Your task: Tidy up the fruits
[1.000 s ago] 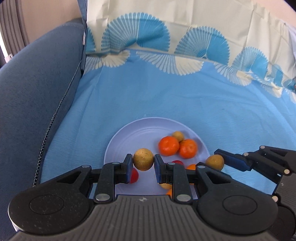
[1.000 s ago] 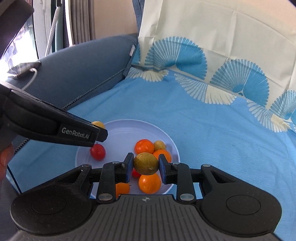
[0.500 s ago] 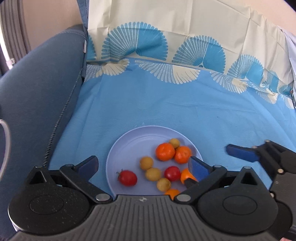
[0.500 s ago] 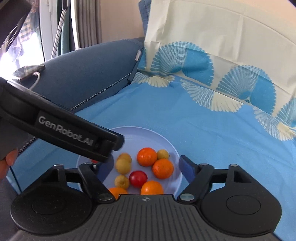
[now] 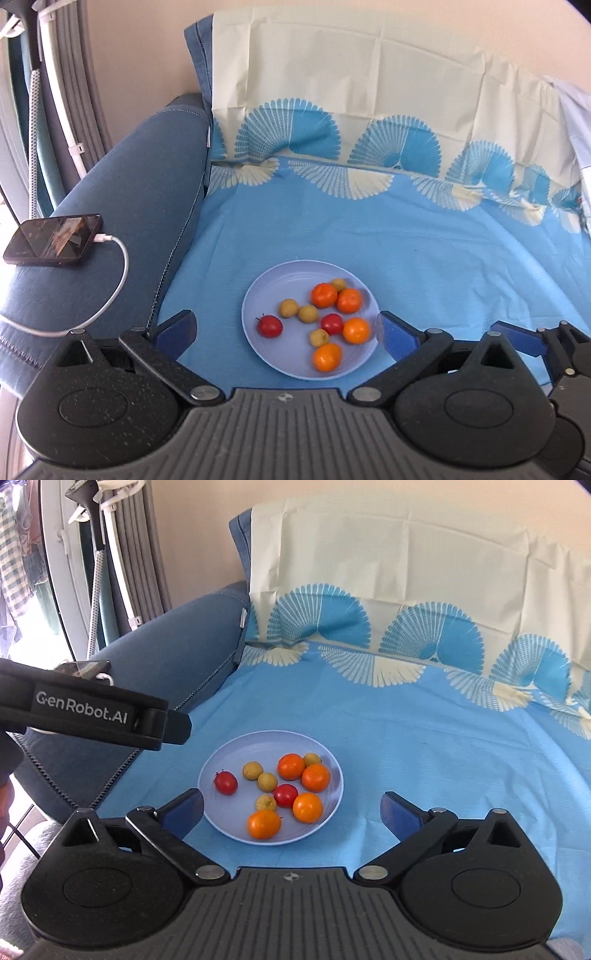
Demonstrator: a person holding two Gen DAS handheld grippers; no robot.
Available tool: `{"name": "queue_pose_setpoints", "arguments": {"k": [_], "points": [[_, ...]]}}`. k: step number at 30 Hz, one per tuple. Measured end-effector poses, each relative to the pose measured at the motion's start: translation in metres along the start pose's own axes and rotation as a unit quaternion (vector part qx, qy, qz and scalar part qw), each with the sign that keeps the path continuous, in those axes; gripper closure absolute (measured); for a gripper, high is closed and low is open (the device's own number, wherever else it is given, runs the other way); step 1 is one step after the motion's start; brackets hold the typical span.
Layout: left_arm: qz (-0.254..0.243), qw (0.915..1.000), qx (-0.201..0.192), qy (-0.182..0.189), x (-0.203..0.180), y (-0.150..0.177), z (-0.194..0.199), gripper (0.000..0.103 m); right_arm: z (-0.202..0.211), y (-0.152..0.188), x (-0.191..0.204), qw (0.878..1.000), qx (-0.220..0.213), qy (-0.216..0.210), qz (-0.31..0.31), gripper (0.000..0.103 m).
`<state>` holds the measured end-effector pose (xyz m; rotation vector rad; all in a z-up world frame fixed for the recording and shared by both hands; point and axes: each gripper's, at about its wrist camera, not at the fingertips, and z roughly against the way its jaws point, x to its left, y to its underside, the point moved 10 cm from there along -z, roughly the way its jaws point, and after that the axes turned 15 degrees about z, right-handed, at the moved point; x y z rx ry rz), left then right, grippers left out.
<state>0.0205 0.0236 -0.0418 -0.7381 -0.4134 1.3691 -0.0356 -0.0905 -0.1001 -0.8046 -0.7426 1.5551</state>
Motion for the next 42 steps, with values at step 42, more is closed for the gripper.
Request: {"name": "queue_pose_setpoints", "arguments": {"k": [42], "points": [[0.002,0.9972,0.011,-0.075,0.024,0.038,0.021,0.0,0.053,0.01,0.01,0.998,-0.026,0.049,0.014,0.001]]}}
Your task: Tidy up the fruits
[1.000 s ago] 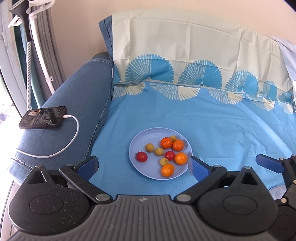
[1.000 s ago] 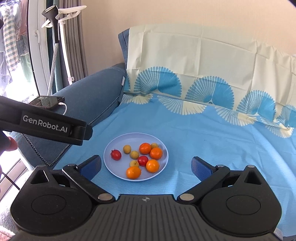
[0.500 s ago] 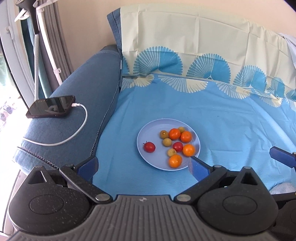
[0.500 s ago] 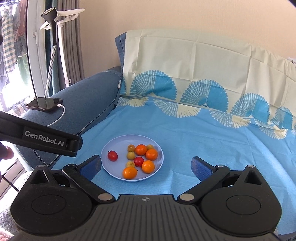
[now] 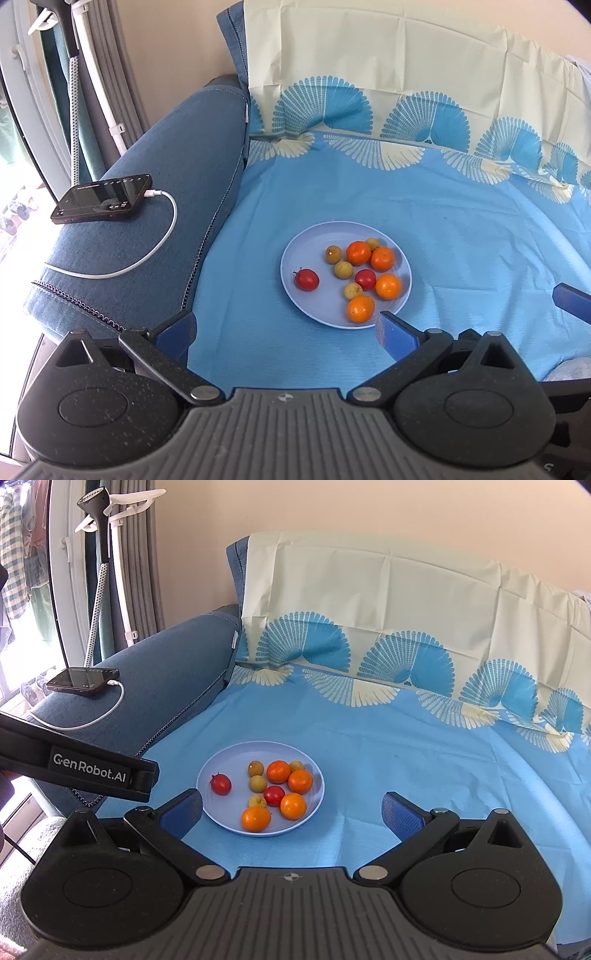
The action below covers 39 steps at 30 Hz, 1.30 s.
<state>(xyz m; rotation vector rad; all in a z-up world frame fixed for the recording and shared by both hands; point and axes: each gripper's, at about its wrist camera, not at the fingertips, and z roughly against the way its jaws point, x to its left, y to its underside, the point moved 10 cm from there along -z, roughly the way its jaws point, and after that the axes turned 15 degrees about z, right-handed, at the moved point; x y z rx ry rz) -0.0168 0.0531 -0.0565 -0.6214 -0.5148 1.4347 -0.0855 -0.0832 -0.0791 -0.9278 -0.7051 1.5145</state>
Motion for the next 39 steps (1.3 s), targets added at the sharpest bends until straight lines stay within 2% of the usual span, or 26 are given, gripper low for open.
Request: {"name": "queue_pose_setpoints", "arguments": {"k": [22,39], "points": [[0.002,0.9998,0.017,-0.007,0.004,0.005,-0.011,0.0,-0.005,0.003,0.003,1.0,0.006,-0.004,0.003,0.001],[0.002,0.9998,0.015,-0.013,0.006,0.004,-0.009,0.0,-0.003,0.001,0.003,1.0,0.004,-0.004,0.005,0.001]]}}
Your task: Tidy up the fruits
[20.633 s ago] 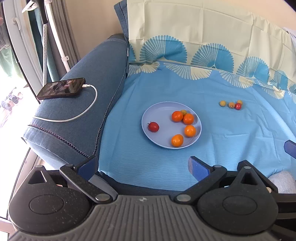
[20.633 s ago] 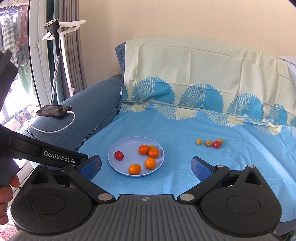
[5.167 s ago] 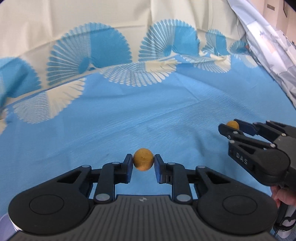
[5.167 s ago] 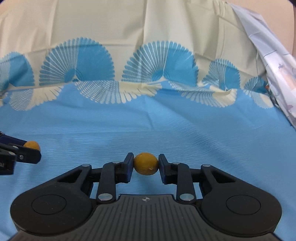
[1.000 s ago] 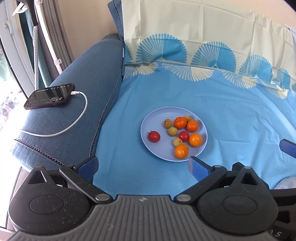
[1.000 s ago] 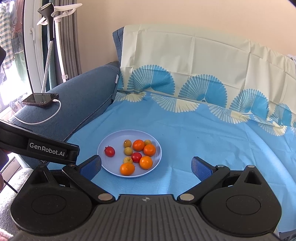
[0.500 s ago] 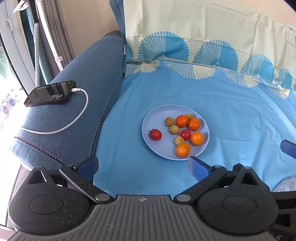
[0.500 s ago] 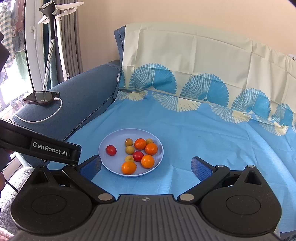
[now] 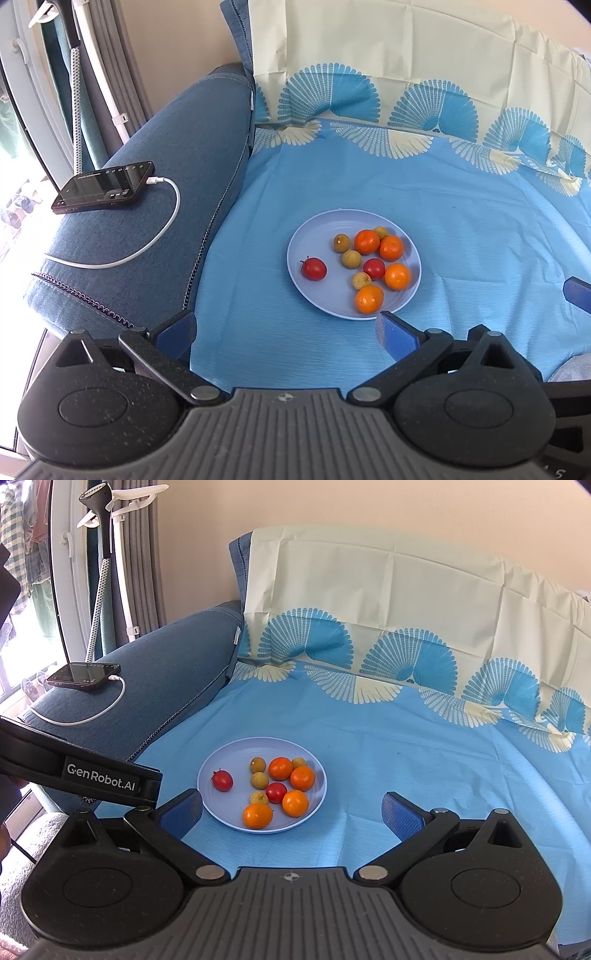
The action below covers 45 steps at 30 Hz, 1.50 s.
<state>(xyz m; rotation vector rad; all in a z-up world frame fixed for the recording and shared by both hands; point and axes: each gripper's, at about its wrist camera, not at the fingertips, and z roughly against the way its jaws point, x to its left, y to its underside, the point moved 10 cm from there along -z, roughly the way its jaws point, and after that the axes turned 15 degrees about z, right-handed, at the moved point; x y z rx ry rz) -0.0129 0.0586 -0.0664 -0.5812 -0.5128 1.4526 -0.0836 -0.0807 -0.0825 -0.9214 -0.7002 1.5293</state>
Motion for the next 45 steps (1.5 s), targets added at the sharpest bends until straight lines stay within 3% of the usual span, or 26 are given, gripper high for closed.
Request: {"name": "queue_pose_setpoints", "arguments": {"k": [45], "points": [[0.001,0.9999,0.006,-0.012,0.0003,0.0008,-0.0052,0.0,-0.0039,-0.0051,-0.0022,1.0,0.001,-0.001,0.005,0.001]]}}
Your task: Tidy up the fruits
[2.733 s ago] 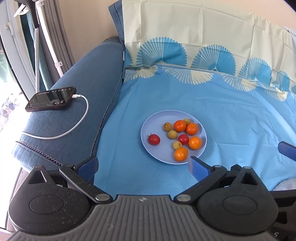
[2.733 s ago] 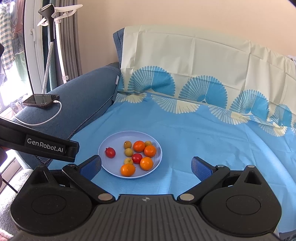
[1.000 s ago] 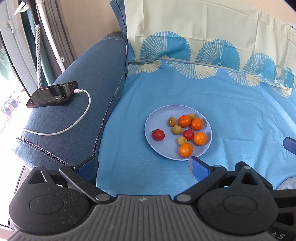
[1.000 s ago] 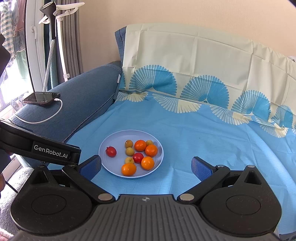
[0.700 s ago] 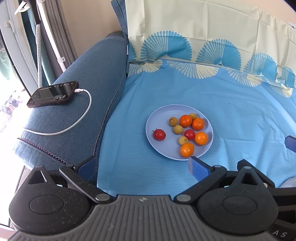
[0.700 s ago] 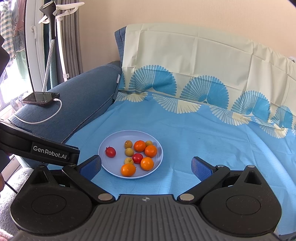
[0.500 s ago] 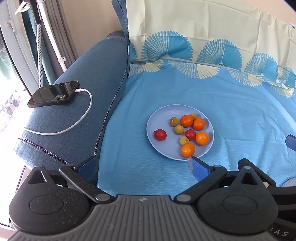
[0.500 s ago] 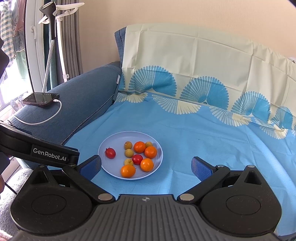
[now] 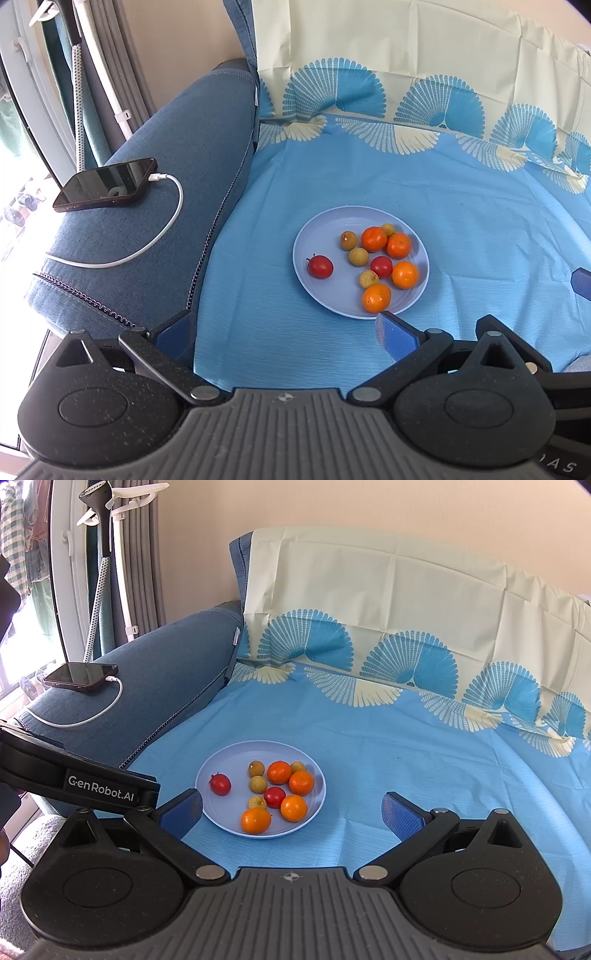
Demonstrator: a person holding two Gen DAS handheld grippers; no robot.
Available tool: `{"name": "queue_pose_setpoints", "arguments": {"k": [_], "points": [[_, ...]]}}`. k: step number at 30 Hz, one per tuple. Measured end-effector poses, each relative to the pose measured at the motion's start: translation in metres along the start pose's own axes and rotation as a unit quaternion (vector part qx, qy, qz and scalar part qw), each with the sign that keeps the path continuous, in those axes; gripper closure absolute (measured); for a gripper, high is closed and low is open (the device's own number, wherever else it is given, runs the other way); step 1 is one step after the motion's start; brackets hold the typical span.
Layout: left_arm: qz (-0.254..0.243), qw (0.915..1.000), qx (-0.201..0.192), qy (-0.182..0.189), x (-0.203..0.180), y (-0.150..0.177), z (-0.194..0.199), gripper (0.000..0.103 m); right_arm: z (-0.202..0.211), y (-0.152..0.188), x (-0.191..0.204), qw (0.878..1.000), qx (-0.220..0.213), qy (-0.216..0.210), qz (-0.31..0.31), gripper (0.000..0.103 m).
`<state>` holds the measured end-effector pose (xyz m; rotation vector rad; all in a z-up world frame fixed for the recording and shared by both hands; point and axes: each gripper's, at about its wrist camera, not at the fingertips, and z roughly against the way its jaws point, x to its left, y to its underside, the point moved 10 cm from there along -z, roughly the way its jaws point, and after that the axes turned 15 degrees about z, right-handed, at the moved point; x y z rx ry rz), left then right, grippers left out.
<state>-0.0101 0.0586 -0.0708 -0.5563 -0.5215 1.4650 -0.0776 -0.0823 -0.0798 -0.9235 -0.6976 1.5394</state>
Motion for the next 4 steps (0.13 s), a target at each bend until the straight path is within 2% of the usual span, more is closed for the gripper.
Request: {"name": "queue_pose_setpoints", "arguments": {"k": [4], "points": [[0.001,1.0,0.001,-0.003,0.0,0.0002,-0.0031,0.0,-0.0015,0.0023,0.0002,1.0,0.002,0.0,-0.001,0.001]]}}
